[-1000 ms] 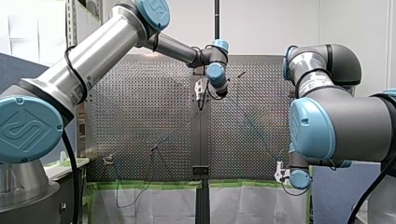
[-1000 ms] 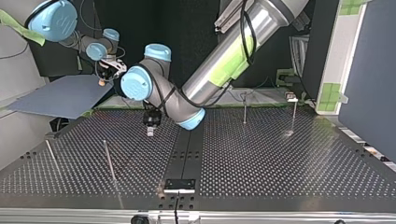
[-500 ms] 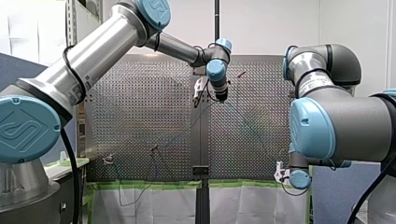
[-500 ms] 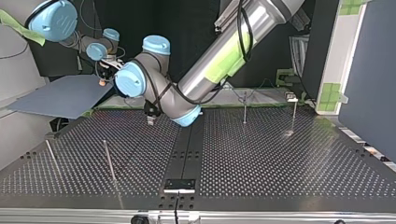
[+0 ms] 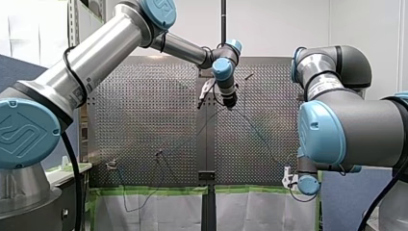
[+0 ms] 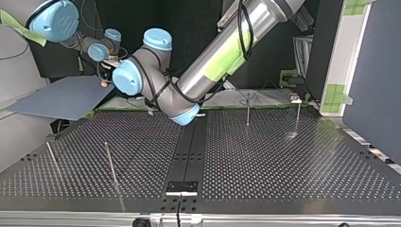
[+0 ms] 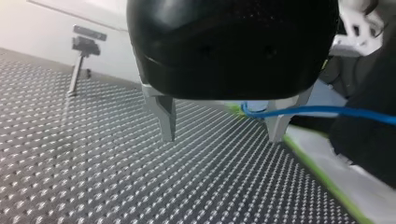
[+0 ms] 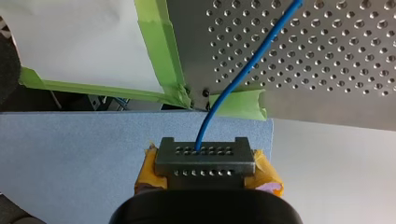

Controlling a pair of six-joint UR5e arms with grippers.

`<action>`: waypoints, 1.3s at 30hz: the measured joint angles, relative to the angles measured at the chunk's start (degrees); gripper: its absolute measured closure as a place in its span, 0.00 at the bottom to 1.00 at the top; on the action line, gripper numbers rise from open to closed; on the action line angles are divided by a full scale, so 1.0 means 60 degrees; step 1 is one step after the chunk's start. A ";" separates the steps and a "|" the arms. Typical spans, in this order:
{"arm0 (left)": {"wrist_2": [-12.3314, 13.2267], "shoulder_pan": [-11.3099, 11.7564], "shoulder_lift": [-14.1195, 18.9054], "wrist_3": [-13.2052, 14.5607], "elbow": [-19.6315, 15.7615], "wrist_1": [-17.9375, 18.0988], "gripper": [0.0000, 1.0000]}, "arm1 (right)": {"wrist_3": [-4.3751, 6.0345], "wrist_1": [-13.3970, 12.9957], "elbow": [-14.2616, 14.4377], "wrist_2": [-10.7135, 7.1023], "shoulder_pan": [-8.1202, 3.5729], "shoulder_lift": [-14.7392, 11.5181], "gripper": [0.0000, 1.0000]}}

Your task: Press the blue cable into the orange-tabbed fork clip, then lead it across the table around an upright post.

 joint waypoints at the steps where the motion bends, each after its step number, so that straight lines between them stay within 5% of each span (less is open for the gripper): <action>1: 0.0067 -0.0008 0.0036 0.0036 0.0035 -0.0105 0.06 | -0.0001 0.0004 0.0001 -0.0001 0.0003 0.0000 1.00; 10: 0.0819 -0.0008 0.0693 0.0118 0.0445 -0.0858 0.06 | -0.0006 0.0052 -0.0001 -0.0022 0.0035 0.0000 1.00; 15: 0.1178 -0.0012 0.0839 0.0077 0.0818 -0.0716 0.06 | -0.0008 0.0080 -0.0001 -0.0022 0.0055 0.0002 1.00; 27: 0.0310 0.0059 0.0851 -0.0342 0.1790 0.0411 0.06 | -0.0027 0.0089 0.0000 -0.0018 0.0080 0.0003 1.00; 39: 0.0361 0.0081 0.0827 -0.0491 0.1950 0.1282 0.06 | -0.0035 0.0090 -0.0002 -0.0017 0.0108 0.0001 1.00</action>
